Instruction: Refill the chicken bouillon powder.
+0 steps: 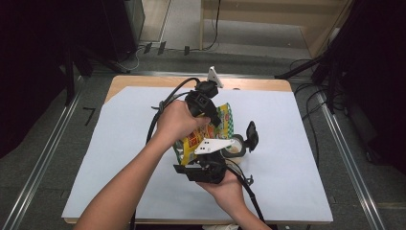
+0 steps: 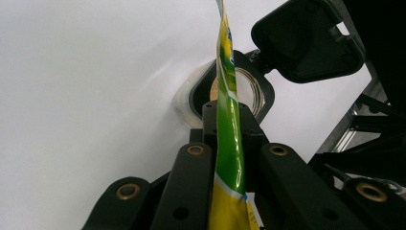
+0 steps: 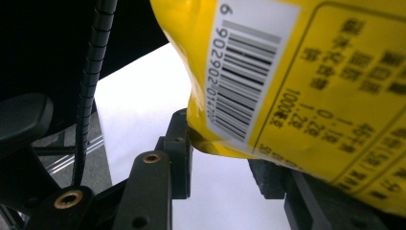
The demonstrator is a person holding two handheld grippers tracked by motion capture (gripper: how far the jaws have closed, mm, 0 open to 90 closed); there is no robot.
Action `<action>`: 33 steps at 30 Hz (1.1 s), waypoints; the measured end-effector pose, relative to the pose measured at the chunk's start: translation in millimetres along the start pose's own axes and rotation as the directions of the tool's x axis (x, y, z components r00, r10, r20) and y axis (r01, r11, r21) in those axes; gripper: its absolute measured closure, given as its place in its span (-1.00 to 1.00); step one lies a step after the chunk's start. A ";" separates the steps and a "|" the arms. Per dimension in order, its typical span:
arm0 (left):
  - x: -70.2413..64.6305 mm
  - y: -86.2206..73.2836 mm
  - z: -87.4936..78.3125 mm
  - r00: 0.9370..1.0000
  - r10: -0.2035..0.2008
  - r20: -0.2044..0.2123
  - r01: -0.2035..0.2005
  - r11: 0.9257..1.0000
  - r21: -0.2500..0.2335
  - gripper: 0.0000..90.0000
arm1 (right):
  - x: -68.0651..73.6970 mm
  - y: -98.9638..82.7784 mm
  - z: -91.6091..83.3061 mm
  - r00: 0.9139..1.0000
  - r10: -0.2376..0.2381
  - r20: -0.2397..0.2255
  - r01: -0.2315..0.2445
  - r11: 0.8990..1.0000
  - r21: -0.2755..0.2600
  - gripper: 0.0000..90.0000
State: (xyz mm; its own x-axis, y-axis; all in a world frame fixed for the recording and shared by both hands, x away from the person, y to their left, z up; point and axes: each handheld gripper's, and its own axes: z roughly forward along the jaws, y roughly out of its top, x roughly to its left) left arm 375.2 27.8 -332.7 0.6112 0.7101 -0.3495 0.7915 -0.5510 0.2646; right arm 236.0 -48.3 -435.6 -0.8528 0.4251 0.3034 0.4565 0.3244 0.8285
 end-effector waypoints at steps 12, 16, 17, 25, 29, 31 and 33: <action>2.0 -2.3 -1.8 1.000 -0.008 0.000 0.008 1.000 -0.005 0.94 | 1.1 1.2 1.6 1.000 -0.003 -0.008 0.003 1.000 0.005 0.46; 2.0 -2.4 -1.7 1.000 -0.008 -0.001 0.008 1.000 -0.007 0.94 | 1.1 1.3 1.8 1.000 -0.004 -0.008 0.004 1.000 0.005 0.46; 2.0 -2.4 -1.7 1.000 -0.008 -0.002 0.008 1.000 -0.007 0.94 | 1.1 1.3 1.8 1.000 -0.004 -0.008 0.004 1.000 0.006 0.46; 2.0 -2.3 -1.5 1.000 -0.008 -0.001 0.008 1.000 -0.006 0.94 | 0.9 1.2 2.0 1.000 -0.004 -0.007 0.004 1.000 0.006 0.46; 2.1 -2.2 -1.5 1.000 -0.007 -0.001 0.007 1.000 -0.006 0.94 | 0.9 1.2 1.9 1.000 -0.004 -0.007 0.004 1.000 0.006 0.46; 2.0 -2.2 -1.4 1.000 -0.008 -0.001 0.008 1.000 -0.007 0.94 | 0.8 1.2 1.9 1.000 -0.003 -0.007 0.003 1.000 0.005 0.46; 2.1 -2.1 -1.3 1.000 -0.008 0.000 0.008 1.000 -0.007 0.94 | 0.8 1.2 1.8 1.000 -0.003 -0.007 0.003 1.000 0.005 0.46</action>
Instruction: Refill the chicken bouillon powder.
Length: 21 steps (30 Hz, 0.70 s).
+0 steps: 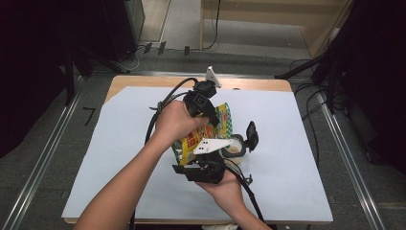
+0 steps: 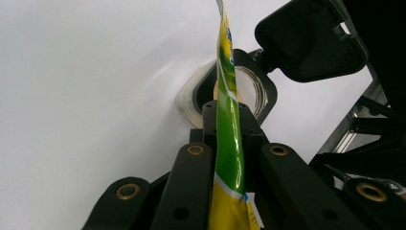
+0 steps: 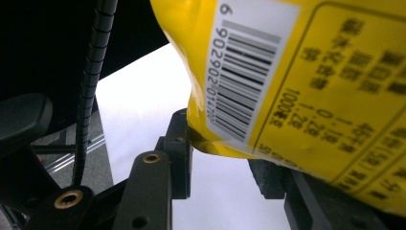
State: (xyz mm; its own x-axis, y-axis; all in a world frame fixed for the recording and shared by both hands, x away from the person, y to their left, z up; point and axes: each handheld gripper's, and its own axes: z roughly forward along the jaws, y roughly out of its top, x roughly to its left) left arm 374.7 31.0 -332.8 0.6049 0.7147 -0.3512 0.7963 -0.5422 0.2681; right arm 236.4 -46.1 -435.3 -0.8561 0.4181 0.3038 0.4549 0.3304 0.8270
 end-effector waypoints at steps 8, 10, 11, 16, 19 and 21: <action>-0.1 0.1 0.1 1.000 -0.002 0.000 0.002 1.000 0.000 0.94 | 0.0 0.1 0.1 1.000 0.001 -0.001 -0.001 1.000 0.000 0.46; -0.4 0.3 0.0 1.000 0.000 0.000 0.000 1.000 0.002 0.94 | -0.1 0.0 0.2 1.000 0.003 -0.002 -0.003 1.000 -0.001 0.46; -0.4 0.3 -0.1 1.000 0.003 -0.002 -0.003 1.000 0.003 0.94 | -0.1 0.0 0.2 1.000 0.003 -0.001 -0.003 1.000 -0.002 0.46; -1.5 0.9 -0.3 1.000 0.003 -0.002 -0.003 1.000 0.001 0.94 | -0.1 0.1 -0.3 1.000 0.005 0.000 -0.005 1.000 -0.006 0.46; -2.0 1.0 -0.3 1.000 0.004 -0.003 -0.004 1.000 -0.001 0.94 | -0.1 0.1 -0.6 1.000 0.004 0.001 -0.004 1.000 -0.008 0.46; -2.2 1.1 -0.4 1.000 0.004 -0.004 -0.004 1.000 -0.001 0.94 | -0.1 0.1 -0.7 1.000 0.004 0.001 -0.004 1.000 -0.008 0.46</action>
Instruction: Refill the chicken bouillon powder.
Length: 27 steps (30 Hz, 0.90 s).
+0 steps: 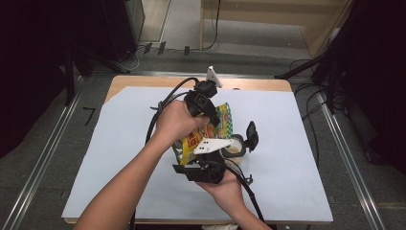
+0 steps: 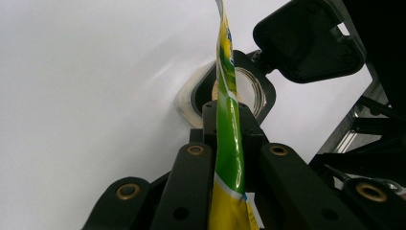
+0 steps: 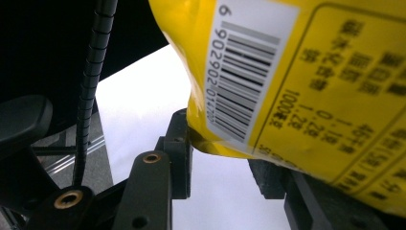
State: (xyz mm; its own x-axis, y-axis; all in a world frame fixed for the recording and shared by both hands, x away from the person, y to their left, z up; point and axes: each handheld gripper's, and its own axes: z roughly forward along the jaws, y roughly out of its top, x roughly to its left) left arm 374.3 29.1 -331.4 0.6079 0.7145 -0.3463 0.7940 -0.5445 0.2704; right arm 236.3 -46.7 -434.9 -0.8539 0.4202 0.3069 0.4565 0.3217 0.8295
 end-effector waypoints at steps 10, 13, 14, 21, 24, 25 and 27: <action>0.2 -0.1 0.4 1.000 -0.001 0.000 0.001 1.000 0.000 0.94 | 0.0 0.0 -0.2 1.000 -0.002 0.000 0.002 1.000 0.003 0.46; -0.2 0.7 0.2 1.000 -0.003 0.000 0.003 1.000 0.000 0.94 | -0.3 0.4 -0.7 1.000 0.001 -0.002 -0.001 1.000 0.004 0.46; -0.6 1.3 -0.2 1.000 0.002 -0.003 -0.002 1.000 0.005 0.94 | -0.5 0.5 -1.0 1.000 0.002 -0.003 -0.002 1.000 0.003 0.46; -3.1 4.0 0.7 1.000 0.009 -0.007 -0.008 1.000 0.013 0.94 | -1.5 0.6 -3.3 1.000 0.008 -0.003 -0.008 1.000 -0.005 0.46; -3.8 4.5 1.4 1.000 0.005 -0.006 -0.005 1.000 0.014 0.94 | -1.8 0.2 -3.7 1.000 0.012 -0.004 -0.012 1.000 -0.004 0.46; -3.9 4.6 1.4 1.000 0.006 -0.006 -0.005 1.000 0.014 0.94 | -1.9 0.1 -3.7 1.000 0.013 -0.004 -0.013 1.000 -0.004 0.46; -4.1 4.6 1.5 1.000 0.005 -0.006 -0.005 1.000 0.014 0.94 | -2.0 0.1 -3.8 1.000 0.014 -0.005 -0.014 1.000 -0.005 0.46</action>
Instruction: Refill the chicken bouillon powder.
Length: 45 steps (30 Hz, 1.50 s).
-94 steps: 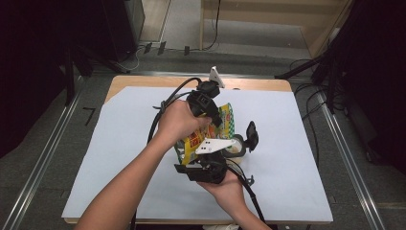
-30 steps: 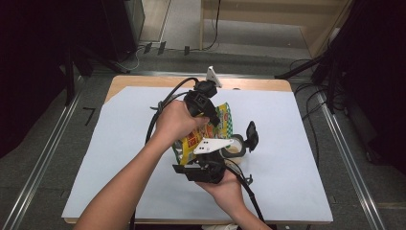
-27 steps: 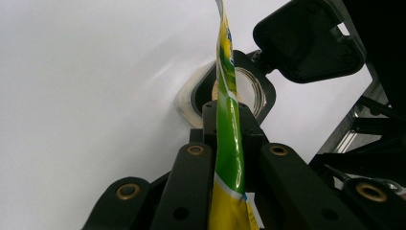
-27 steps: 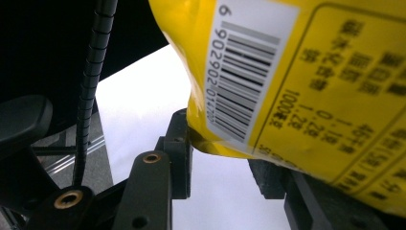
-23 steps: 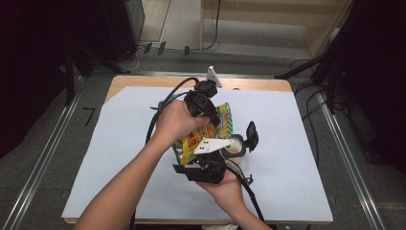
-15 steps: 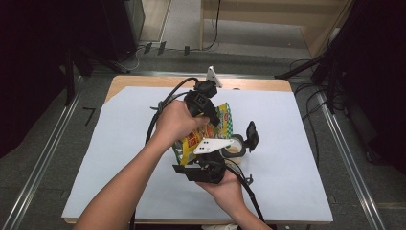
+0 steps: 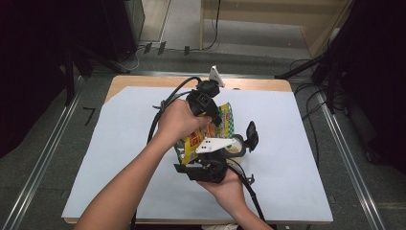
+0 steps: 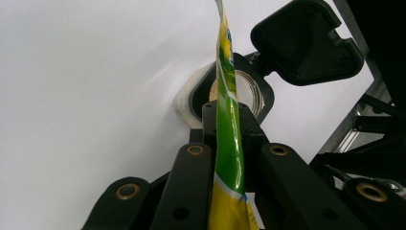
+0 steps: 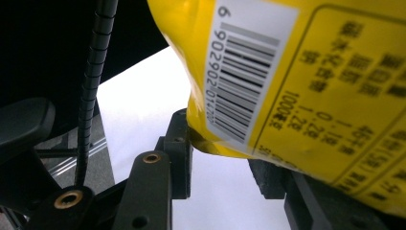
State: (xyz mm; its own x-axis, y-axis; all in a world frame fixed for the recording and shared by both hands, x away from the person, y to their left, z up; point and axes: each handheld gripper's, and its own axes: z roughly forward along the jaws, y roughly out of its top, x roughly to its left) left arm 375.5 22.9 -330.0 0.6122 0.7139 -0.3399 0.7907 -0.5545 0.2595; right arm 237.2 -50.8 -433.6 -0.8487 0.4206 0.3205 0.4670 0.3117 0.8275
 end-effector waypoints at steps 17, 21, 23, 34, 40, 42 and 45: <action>-1.2 2.0 1.7 1.000 0.011 -0.001 -0.011 1.000 0.005 0.94 | -1.0 -1.0 0.0 1.000 0.008 0.006 -0.008 1.000 -0.006 0.45; -3.4 2.0 2.0 1.000 0.010 -0.004 -0.010 1.000 -0.002 0.94 | -1.0 -1.4 -0.5 1.000 0.011 0.009 -0.011 1.000 -0.005 0.45; -4.2 2.2 1.4 1.000 0.016 -0.006 -0.016 1.000 -0.001 0.94 | -1.2 -1.5 -0.7 1.000 0.011 0.010 -0.011 1.000 -0.008 0.45; -12.0 3.0 4.7 0.999 0.034 -0.024 -0.035 0.999 -0.013 0.93 | -3.5 -3.7 -0.5 1.000 0.026 0.016 -0.026 1.000 -0.012 0.44; -13.3 3.4 5.8 0.999 0.031 -0.018 -0.031 0.999 -0.004 0.93 | -4.4 -5.4 -0.7 0.999 0.033 0.018 -0.033 0.999 -0.010 0.47; -12.8 2.7 5.3 0.999 0.028 -0.020 -0.028 1.000 0.000 0.93 | -3.4 -5.6 -0.4 0.999 0.031 0.016 -0.030 0.999 -0.015 0.47; -11.5 1.8 4.4 0.999 0.029 -0.019 -0.029 1.000 -0.002 0.93 | -2.3 -5.3 -0.4 1.000 0.024 0.014 -0.024 1.000 -0.013 0.47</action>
State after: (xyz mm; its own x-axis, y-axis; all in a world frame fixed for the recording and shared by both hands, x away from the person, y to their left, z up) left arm 369.9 11.9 -329.6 0.6347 0.7056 -0.3150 0.7727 -0.5739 0.2713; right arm 236.5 -53.7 -438.6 -0.8339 0.4396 0.3337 0.4835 0.2904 0.8258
